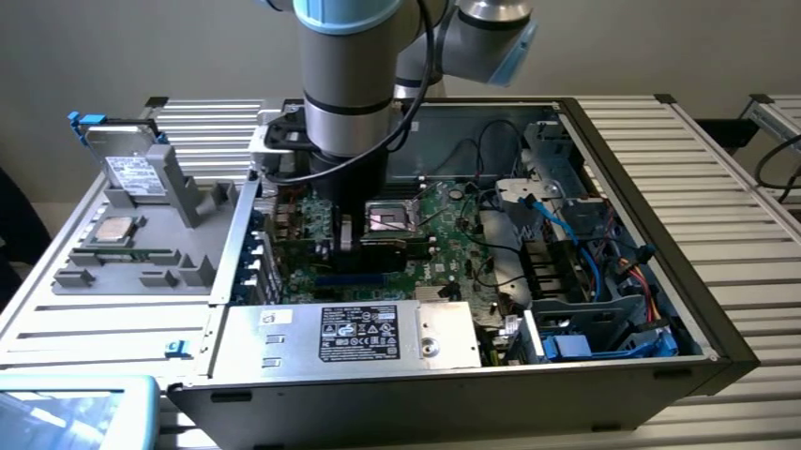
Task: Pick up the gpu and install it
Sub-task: 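Insert the gpu into the slot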
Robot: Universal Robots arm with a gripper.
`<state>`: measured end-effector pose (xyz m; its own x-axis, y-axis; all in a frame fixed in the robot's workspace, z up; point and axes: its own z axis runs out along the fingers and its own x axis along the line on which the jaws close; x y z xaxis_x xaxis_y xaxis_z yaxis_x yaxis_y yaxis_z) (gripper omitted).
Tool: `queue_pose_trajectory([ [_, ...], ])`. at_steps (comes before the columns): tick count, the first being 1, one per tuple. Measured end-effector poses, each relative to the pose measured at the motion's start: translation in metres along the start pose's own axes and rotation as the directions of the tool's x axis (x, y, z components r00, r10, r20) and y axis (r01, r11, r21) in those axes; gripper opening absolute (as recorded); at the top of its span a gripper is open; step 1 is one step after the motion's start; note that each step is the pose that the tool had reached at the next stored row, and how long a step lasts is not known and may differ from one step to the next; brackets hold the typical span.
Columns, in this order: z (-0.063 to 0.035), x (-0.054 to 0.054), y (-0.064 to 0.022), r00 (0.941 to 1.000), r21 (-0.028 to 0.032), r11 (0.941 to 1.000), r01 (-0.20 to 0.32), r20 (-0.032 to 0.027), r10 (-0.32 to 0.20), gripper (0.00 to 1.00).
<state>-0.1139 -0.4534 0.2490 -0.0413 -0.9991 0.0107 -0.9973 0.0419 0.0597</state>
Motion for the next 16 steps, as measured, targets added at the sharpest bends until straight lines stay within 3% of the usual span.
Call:
queue_pose_trajectory([
  [12,0.0009,-0.0003,0.0014,1.0,0.0003,1.0,0.002,-0.0054,-0.002,0.28],
  [16,0.0017,-0.0009,0.0013,0.9999,0.0006,1.0,0.002,-0.0135,-0.002,0.28],
])
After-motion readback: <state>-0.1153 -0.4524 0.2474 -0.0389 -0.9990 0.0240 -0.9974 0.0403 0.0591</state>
